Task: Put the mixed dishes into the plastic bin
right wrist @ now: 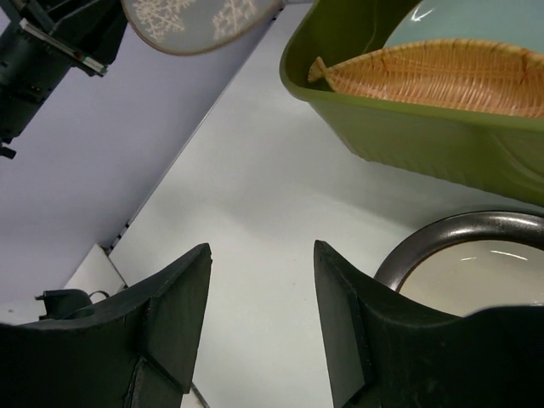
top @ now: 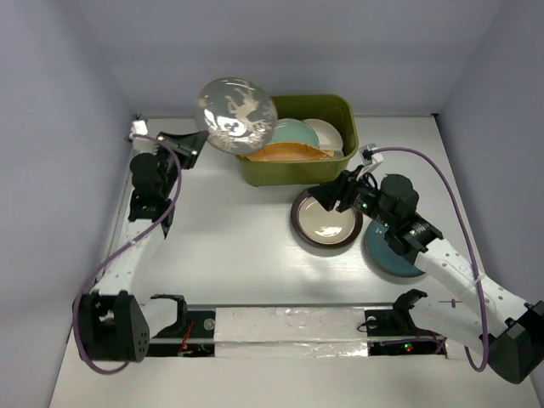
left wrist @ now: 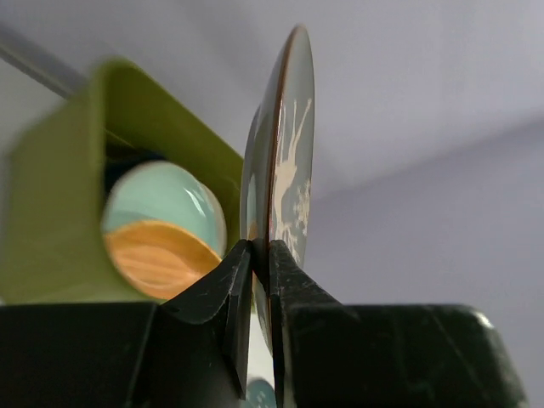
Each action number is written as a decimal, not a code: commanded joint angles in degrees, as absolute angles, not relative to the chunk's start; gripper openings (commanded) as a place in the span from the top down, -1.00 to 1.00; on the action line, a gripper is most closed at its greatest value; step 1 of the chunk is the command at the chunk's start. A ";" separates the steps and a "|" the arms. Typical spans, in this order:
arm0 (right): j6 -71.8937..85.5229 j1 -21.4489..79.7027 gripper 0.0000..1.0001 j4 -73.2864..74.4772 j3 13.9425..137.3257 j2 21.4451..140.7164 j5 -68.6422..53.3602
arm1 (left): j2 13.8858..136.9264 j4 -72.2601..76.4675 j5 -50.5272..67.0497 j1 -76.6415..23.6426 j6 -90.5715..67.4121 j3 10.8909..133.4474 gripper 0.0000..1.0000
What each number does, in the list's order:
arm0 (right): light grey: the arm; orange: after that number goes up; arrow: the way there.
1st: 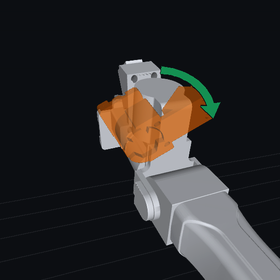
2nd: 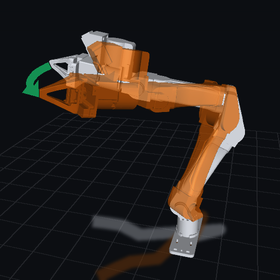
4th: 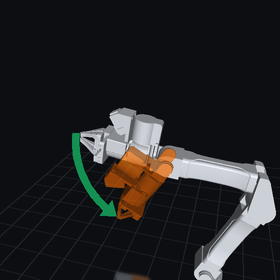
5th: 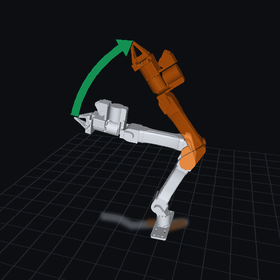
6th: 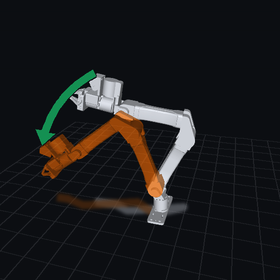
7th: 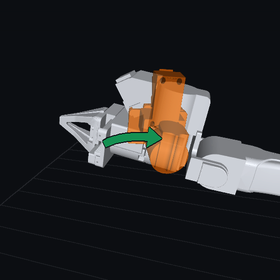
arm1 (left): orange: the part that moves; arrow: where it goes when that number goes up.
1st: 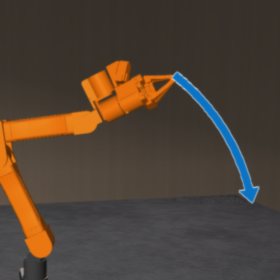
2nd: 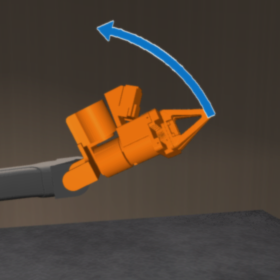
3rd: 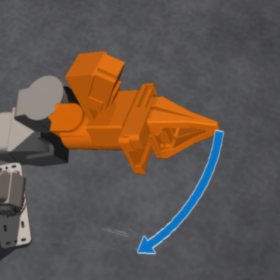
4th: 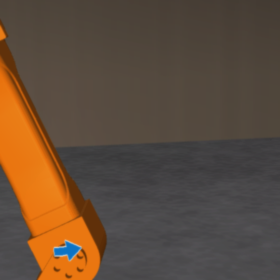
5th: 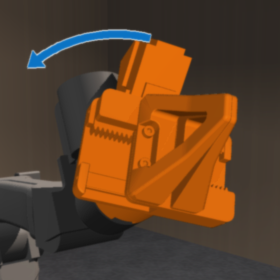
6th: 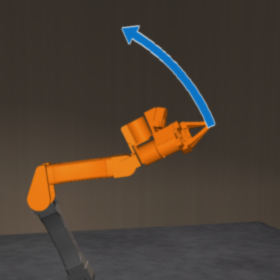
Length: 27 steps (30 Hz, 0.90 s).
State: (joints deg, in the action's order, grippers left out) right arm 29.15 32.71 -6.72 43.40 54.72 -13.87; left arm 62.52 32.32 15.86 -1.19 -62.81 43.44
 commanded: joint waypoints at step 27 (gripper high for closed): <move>27.86 33.13 -0.13 -5.80 45.18 53.61 -9.67 | 103.70 52.65 20.39 -15.21 -65.65 78.91 1.00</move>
State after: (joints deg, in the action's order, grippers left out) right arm 28.71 32.71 -4.62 43.44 53.71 -10.87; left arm 105.25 40.91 19.53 -15.00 -61.71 72.16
